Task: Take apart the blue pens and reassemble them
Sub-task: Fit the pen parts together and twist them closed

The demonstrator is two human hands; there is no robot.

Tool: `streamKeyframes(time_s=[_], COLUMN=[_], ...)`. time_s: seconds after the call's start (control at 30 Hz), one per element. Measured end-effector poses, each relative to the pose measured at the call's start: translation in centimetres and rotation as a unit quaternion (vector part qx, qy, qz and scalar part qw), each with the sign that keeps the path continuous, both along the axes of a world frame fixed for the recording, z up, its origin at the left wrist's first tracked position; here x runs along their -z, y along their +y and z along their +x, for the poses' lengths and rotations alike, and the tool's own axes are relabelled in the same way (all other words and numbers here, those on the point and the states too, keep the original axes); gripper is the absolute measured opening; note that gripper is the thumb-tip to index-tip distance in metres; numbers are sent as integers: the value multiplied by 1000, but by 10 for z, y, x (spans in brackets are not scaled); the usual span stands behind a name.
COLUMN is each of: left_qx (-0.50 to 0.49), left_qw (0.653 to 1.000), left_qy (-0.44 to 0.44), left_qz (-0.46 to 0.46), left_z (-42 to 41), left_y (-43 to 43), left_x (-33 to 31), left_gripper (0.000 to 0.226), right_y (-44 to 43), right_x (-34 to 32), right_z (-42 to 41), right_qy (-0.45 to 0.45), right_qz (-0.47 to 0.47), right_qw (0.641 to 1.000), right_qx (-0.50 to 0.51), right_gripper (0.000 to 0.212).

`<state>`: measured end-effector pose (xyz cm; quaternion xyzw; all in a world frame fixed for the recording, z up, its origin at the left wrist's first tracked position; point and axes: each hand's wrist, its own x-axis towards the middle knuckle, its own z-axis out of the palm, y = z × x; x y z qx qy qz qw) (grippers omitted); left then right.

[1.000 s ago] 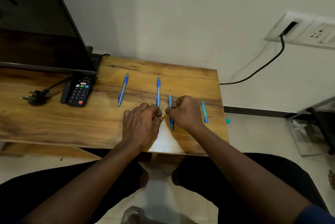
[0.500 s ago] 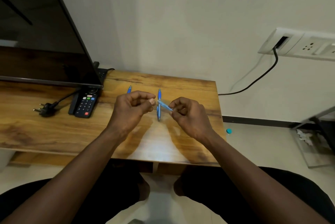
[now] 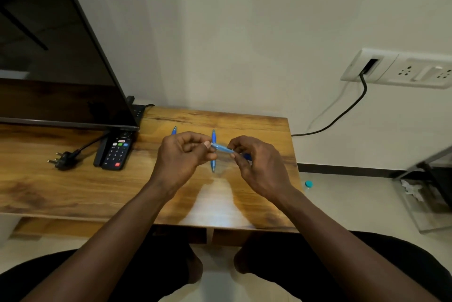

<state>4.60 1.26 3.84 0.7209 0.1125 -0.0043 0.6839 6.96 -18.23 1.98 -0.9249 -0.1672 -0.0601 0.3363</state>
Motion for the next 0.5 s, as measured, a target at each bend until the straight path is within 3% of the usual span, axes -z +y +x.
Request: streamKeyframes(time_s=[0.3, 0.5], left_qx=[36, 53], left_qw=[999, 989], left_qy=[-2, -62], left_qz=[32, 125], left_z=[2, 9], left_y=[4, 4], left_x=[-4, -20], left_gripper=[11, 7], right_y=[-7, -8], right_x=[-5, -12], right_z=[0, 1], right_qy=[-61, -71], right_qz=[-34, 2], right_qw=[997, 997], right_qx=[-27, -25], right_gripper=[22, 19])
